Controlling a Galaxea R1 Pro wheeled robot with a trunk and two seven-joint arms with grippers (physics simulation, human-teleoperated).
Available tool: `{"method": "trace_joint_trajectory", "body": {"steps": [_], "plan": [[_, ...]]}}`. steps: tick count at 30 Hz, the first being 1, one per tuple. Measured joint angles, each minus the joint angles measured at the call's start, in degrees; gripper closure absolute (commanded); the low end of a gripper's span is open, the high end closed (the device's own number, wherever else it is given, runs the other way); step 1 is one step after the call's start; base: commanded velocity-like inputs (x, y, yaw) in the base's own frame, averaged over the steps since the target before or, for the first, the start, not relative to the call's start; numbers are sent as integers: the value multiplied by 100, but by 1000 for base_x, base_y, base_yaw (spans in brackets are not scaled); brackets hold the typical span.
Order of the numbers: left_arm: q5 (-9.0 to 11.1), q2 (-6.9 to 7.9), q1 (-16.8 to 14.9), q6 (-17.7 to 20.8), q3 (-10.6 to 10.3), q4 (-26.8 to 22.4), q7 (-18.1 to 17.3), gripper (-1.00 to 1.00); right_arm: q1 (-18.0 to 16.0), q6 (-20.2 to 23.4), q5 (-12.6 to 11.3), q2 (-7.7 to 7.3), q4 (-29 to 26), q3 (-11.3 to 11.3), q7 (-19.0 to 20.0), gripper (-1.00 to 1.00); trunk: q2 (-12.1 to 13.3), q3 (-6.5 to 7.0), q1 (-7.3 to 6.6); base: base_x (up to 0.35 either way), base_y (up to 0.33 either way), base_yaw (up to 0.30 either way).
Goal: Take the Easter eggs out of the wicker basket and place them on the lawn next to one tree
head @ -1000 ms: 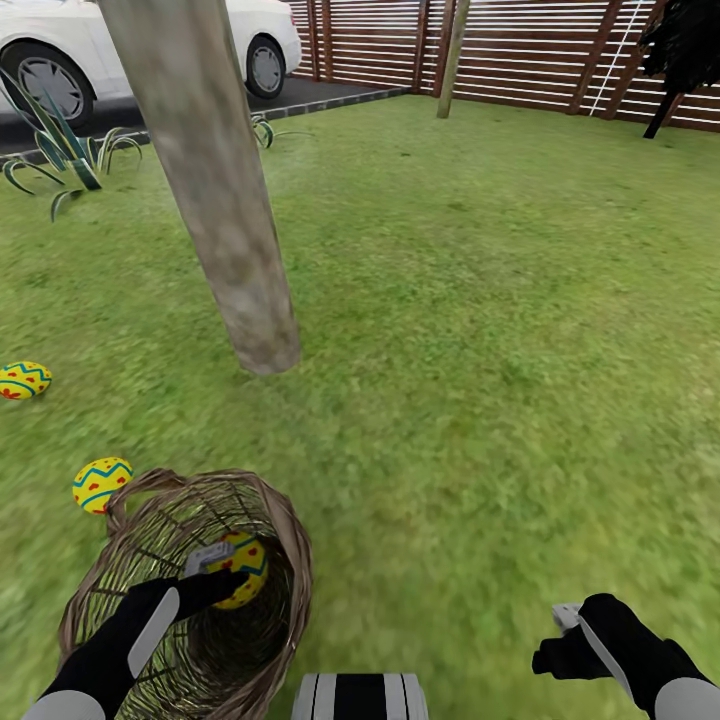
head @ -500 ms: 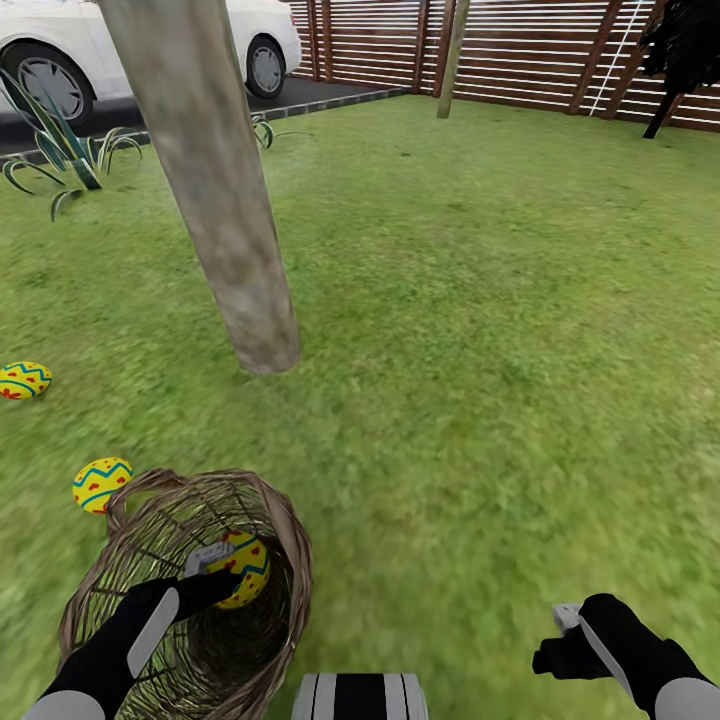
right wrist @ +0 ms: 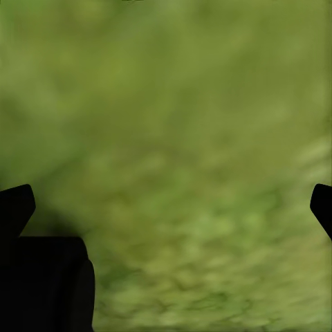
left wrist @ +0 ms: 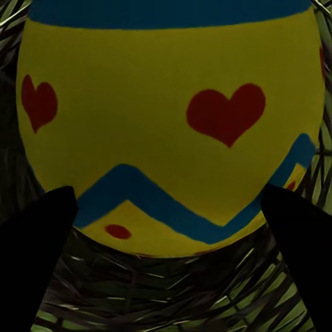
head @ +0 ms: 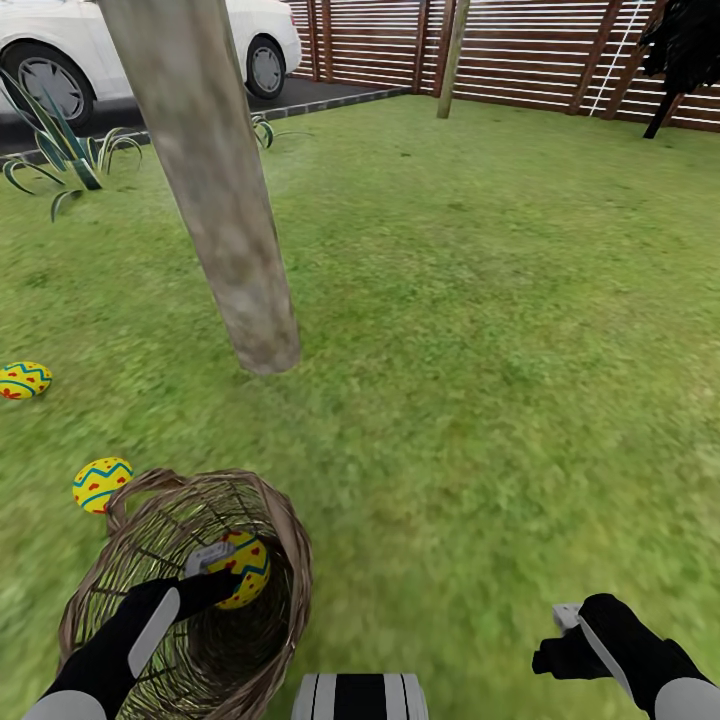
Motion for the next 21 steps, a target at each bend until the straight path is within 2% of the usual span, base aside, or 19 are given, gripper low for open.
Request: {"method": "trace_joint_trajectory", "body": {"steps": [5,6,11,17,21], "plan": [[-100,-37,-5,-3,7,-3,14,100,0,2,0,0,0,-4,0,-100,-1,0,-1,0,0,0],[-15,-44,2,0,-5,10,3,100,0,4,1,-2,0,-5,0,-100,2,21,-2,0,0,0],[-10,-100,4,8,-14,29,27,100,0,5,0,0,0,-5,0,-100,6,88,-9,-1,0,0],[-9,-215,3,0,-15,63,44,100,0,6,0,0,0,-3,0,-100,6,88,-6,-265,0,0],[-3,-216,6,0,-15,61,16,100,0,6,-1,0,0,2,0,-100,6,88,-9,-35,0,0]]}}
